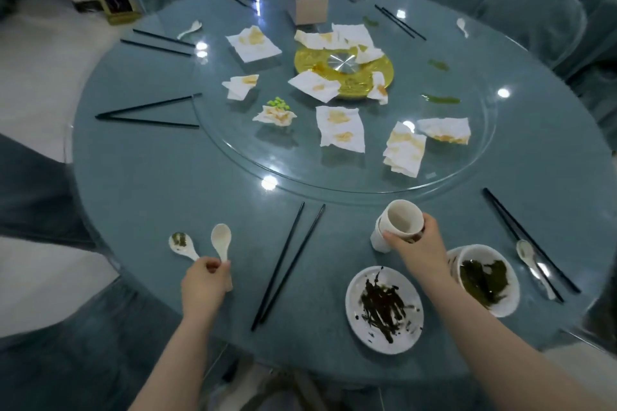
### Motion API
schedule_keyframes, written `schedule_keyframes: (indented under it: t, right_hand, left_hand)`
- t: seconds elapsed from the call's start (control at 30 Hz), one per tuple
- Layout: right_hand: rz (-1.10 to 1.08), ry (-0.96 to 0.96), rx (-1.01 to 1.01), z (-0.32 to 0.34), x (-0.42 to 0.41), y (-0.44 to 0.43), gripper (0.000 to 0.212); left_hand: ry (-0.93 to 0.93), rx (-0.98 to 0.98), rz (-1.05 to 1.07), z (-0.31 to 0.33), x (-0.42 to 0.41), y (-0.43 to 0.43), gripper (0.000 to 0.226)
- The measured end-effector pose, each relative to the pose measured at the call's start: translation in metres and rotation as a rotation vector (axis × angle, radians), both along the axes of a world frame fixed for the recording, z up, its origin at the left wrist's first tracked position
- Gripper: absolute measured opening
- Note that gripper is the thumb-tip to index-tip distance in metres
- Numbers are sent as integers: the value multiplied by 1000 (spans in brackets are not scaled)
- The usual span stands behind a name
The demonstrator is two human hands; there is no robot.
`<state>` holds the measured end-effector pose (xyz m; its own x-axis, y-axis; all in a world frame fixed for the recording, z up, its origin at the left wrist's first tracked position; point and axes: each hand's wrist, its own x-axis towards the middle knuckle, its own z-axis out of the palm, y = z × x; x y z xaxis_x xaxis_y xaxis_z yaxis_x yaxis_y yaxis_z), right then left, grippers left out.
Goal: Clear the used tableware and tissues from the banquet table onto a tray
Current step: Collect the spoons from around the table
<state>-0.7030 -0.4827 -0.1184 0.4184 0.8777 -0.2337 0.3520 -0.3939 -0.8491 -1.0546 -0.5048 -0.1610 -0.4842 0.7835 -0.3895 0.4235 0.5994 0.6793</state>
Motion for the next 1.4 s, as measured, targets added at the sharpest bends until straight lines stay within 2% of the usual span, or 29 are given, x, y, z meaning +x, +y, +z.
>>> schedule_keyframes:
  t: [0.1,0.23,0.3,0.47,0.6,0.73,0.8,0.9,1.1,1.17,1.4]
  right_hand:
    - [64,-64,9,4,-1,1,71]
    - [80,-178,-5,13,-1,-4,97]
    - [53,-224,-15,18,-1,-7,101]
    - [31,-290,6,29,-1,-14,102]
    - [47,-294,-5,32,-3,-21,104]
    - [61,-264,-30,33,-5,-28,104]
    - [49,-261,-11,35,-4,-29,100]
    - [5,-266,42,39,0,-32,85]
    - [-102,-380,180,54,24,-55,30]
    - [-169,-393,197,57,40,-65,24]
    - [-300,-363,142,50,113,-104,13]
  left_hand:
    - [26,45,182,-2,-28,2,19]
    - [-14,-17,269,-5,-47,14,23]
    - [-75,-39,259,-7,-46,17,16]
    - [-162,-64,256,-12,-45,18,29]
    - [-87,-84,164,-10,-46,23,35]
    - [48,-143,13,-5,-44,27,20]
    - [70,-143,-46,-2,-42,27,11]
    - [44,-123,-92,5,-36,29,11]
    - [-62,52,-176,42,-8,44,9]
    - [-80,95,-228,54,8,47,3]
    - [-138,174,-368,92,75,46,12]
